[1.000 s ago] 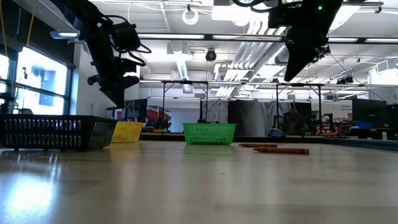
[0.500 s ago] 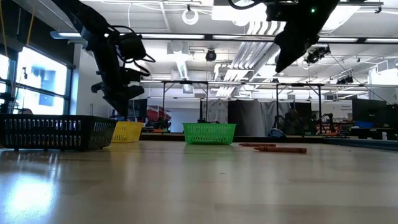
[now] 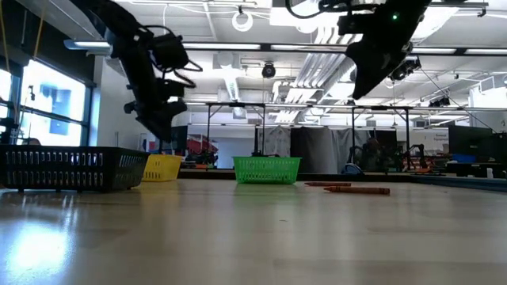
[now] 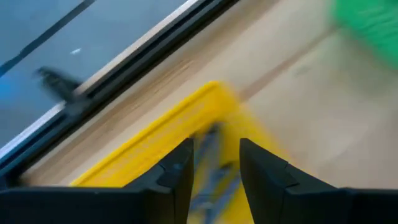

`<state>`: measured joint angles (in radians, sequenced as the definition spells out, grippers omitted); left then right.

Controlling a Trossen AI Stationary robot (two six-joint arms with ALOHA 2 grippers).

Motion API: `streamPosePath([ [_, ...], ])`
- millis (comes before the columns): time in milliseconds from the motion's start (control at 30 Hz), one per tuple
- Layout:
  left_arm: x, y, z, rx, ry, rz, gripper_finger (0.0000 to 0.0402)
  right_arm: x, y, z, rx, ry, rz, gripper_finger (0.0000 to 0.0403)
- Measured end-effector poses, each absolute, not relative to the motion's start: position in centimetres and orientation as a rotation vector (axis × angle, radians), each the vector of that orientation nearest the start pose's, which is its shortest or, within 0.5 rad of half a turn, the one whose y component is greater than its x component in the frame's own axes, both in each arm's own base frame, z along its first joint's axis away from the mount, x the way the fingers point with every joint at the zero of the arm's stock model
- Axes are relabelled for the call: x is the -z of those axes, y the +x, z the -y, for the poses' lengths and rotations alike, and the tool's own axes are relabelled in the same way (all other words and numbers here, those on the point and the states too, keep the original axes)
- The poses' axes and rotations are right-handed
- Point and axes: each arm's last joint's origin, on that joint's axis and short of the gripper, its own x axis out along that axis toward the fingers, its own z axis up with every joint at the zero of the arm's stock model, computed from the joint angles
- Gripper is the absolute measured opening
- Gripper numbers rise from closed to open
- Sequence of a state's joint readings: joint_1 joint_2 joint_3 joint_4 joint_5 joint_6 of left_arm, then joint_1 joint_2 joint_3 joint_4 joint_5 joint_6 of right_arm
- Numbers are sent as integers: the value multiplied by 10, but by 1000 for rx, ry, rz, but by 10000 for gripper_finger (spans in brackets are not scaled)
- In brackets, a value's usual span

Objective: Sort crayons
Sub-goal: Put the orange crayon into the black bin

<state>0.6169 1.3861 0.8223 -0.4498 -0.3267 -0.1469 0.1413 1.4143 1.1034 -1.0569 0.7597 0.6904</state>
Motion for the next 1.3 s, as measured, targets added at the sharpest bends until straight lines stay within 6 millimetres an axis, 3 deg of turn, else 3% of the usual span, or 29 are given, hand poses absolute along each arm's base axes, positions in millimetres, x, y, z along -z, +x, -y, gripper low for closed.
streamPosePath([
  [167,-221,230,-135,-735,-303,-807,112,-257,250,-4,849,24,-1054,146],
  [367,-242,269,-83,-474,-242,-556,103,-236,251,20,808,38,-1104,146],
  [467,-252,282,-56,-368,-207,-446,102,-225,250,32,892,11,-1057,146],
  [667,-267,292,-15,-290,-102,-293,102,-224,242,52,1173,-29,-941,146],
  [900,-270,292,4,-349,-56,-255,102,-222,242,71,1188,225,-901,146],
  [1067,-270,292,10,-387,-41,-251,102,-222,244,92,1147,202,-925,146],
  [1300,-269,290,18,-399,-28,-259,102,-219,251,132,718,319,-935,146],
])
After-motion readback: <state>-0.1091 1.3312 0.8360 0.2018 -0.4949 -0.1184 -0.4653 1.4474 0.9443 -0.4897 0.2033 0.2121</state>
